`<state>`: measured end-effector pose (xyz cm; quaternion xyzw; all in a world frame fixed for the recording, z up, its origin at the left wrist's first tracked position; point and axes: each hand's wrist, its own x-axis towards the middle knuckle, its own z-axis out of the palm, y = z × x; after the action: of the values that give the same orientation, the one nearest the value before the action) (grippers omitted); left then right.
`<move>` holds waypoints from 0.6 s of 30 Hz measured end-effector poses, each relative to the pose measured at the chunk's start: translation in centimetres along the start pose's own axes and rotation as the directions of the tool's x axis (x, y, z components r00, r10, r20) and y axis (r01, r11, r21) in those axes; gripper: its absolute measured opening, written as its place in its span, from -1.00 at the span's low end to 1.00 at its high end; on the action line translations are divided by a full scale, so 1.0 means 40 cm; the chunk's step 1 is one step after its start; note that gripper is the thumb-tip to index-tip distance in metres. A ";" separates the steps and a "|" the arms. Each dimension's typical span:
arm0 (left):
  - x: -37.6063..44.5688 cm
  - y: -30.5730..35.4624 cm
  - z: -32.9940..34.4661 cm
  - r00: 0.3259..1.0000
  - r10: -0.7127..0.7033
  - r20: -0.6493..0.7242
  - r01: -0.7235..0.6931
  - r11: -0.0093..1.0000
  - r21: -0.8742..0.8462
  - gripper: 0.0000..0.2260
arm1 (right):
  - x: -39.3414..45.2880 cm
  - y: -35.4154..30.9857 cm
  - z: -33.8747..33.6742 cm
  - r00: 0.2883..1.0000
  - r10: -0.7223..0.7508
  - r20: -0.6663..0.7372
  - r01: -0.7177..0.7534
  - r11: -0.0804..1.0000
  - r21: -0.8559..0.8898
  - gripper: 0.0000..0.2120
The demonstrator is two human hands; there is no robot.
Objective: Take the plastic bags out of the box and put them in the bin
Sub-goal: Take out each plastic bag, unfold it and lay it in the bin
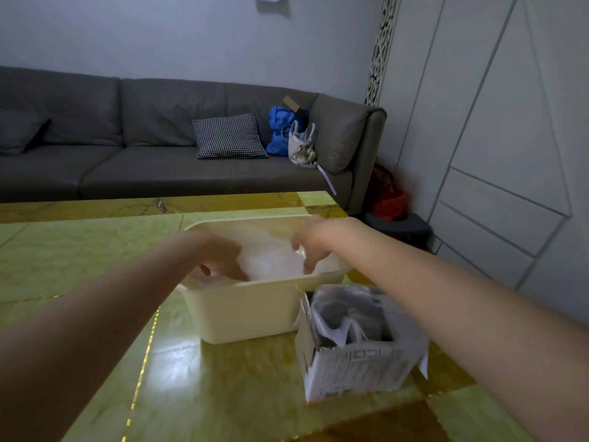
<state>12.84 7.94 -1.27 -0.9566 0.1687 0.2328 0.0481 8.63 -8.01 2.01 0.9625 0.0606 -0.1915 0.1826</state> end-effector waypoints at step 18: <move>-0.303 0.249 0.007 0.887 0.278 -0.370 -0.373 0.902 -0.217 -0.71 | -0.311 0.042 0.073 0.911 0.190 -0.365 0.042 0.840 0.541 -0.91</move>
<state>-0.82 2.27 3.95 -0.9363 0.2989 0.0958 -0.1574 -3.50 -11.23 4.91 0.9946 0.0028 0.0100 -0.1034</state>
